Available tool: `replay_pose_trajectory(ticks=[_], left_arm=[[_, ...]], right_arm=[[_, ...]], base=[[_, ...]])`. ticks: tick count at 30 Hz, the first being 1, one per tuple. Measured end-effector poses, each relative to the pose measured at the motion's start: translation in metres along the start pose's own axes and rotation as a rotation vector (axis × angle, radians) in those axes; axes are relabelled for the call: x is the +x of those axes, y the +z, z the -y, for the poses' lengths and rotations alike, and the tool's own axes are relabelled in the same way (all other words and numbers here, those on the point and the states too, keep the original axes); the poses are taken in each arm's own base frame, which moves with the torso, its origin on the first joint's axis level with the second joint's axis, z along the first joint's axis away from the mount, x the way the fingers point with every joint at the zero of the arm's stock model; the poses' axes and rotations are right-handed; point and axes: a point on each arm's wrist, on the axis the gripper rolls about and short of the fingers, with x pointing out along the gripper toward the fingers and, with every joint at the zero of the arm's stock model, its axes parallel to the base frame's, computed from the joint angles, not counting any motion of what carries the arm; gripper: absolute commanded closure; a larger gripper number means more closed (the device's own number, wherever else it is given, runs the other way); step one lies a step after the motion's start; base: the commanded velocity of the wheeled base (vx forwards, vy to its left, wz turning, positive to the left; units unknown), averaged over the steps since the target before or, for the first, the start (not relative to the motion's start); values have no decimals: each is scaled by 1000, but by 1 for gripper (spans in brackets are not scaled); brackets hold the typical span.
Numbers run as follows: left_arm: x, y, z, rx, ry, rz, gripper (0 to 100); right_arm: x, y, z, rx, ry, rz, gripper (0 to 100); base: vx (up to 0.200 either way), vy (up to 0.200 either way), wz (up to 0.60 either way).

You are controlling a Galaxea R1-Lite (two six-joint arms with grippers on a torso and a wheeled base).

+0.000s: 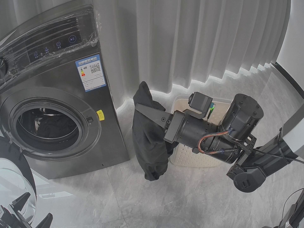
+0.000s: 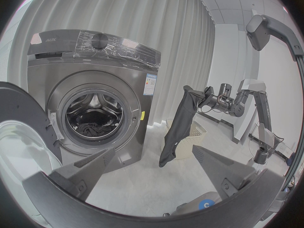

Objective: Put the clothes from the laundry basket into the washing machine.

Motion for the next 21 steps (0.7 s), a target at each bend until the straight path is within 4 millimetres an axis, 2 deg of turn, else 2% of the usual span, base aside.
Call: replay_pose_trajectory(ticks=[2, 11, 21], left_arm=[[0, 0, 0, 0, 0, 0, 0], [0, 0, 0, 0, 0, 0, 0], [0, 0, 0, -2, -1, 0, 0]], right_arm=[[0, -1, 0, 1, -2, -2, 100], [3, -5, -10, 1, 28, -10, 100], [11, -9, -41, 8, 120, -25, 100]], base=[[0, 0, 0], [0, 0, 600], [0, 0, 0]])
